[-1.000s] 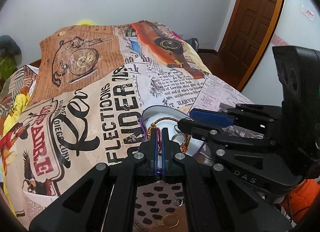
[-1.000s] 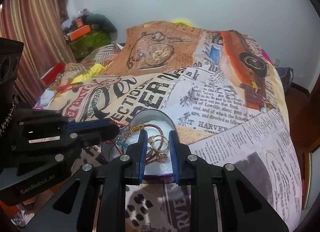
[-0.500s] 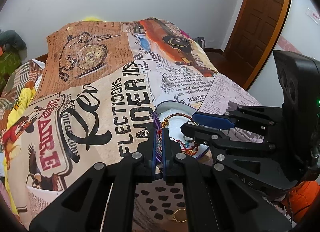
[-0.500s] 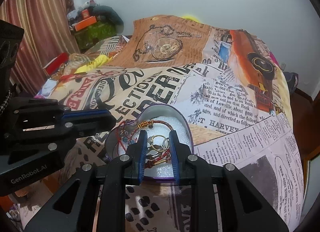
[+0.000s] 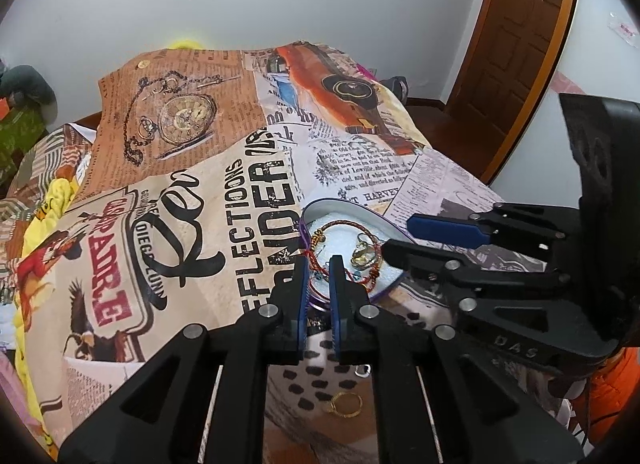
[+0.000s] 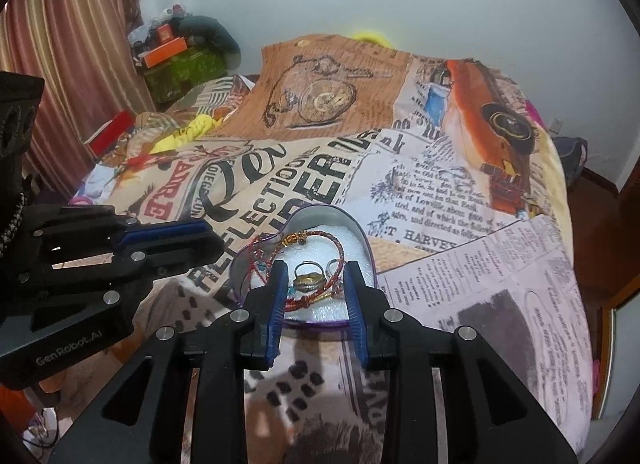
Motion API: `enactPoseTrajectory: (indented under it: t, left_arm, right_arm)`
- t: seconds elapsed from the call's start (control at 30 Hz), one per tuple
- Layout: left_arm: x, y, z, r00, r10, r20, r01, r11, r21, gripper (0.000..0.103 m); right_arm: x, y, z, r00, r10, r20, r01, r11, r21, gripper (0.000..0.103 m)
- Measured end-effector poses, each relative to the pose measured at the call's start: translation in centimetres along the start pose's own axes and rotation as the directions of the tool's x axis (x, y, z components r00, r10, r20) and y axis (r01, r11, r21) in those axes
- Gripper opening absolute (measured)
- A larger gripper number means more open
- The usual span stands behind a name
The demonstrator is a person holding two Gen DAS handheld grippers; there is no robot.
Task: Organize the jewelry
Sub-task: 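Lower the red string bracelet and gold ring into the heart tin, opening both tools, then lift both tools out of the heart tin, then grasp the second gold ring on the bed cover with the left tool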
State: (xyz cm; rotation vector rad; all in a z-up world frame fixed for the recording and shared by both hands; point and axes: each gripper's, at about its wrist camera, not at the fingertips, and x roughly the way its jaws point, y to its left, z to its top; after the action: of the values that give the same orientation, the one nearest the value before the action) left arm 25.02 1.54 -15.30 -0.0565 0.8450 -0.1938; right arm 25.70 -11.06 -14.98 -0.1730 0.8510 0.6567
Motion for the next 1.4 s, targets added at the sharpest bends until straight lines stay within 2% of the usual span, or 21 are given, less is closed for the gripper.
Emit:
enactPoseTrajectory:
  t: [0.1, 0.13, 0.17, 0.2, 0.23, 0.47, 0.67, 0.97, 1.17, 1.4]
  left_arm:
    - [-1.2, -0.3, -0.2, 1.0, 0.007, 0.016, -0.007, 1.0, 0.006, 0.023]
    - [-1.7, -0.4, -0.3, 1.0, 0.011, 0.024, -0.011, 1.0, 0.009, 0.029]
    - [-2.2, -0.5, -0.4, 0.999, 0.013, 0.032, -0.014, 1.0, 0.013, 0.032]
    - [-2.6, -0.6, -0.5, 0.999, 0.015, 0.037, -0.016, 1.0, 0.016, 0.032]
    - [-3.1, -0.7, -0.7, 0.999, 0.017, 0.041, -0.018, 1.0, 0.02, 0.032]
    - [-5.5, -0.8, -1.9, 0.998, 0.03, 0.052, -0.032, 0.999, 0.024, 0.037]
    - [-5.9, -0.5, -3.8, 0.999, 0.041, 0.02, -0.041, 0.999, 0.003, 0.038]
    - [-4.5, 0.5, -6.7, 0.997, 0.041, -0.065, -0.044, 0.998, -0.042, 0.038]
    - [-2.5, -0.5, -8.2, 0.992, 0.035, -0.12, -0.037, 0.999, -0.012, 0.038]
    - [-0.6, -1.2, -8.4, 0.991, -0.004, -0.131, 0.003, 1.0, -0.001, 0.038]
  right_arm:
    - [-1.2, 0.4, 0.0, 1.0, -0.011, 0.014, 0.011, 1.0, 0.001, 0.028]
    - [-1.5, 0.5, -0.1, 1.0, -0.014, 0.017, 0.014, 1.0, 0.001, 0.034]
    - [-2.0, 0.8, -0.2, 1.0, -0.021, 0.023, 0.021, 1.0, 0.001, 0.037]
    - [-2.3, 0.9, -0.3, 0.999, -0.026, 0.029, 0.026, 1.0, 0.001, 0.043]
    - [-2.7, 1.1, -0.4, 0.999, -0.033, 0.039, 0.033, 0.999, 0.001, 0.044]
    - [-4.9, 2.5, -1.4, 0.997, -0.047, 0.054, 0.047, 0.999, 0.0, 0.044]
    - [-5.4, 3.5, -2.7, 0.997, -0.056, 0.046, 0.056, 0.998, 0.0, 0.044]
    - [-4.8, 4.3, -4.5, 0.998, -0.056, -0.002, 0.056, 0.998, -0.012, 0.044]
    - [-3.7, 4.3, -5.8, 0.998, -0.05, -0.047, 0.05, 0.999, -0.001, 0.044]
    - [-2.8, 3.4, -6.5, 0.996, -0.051, -0.076, 0.053, 0.998, 0.023, 0.044]
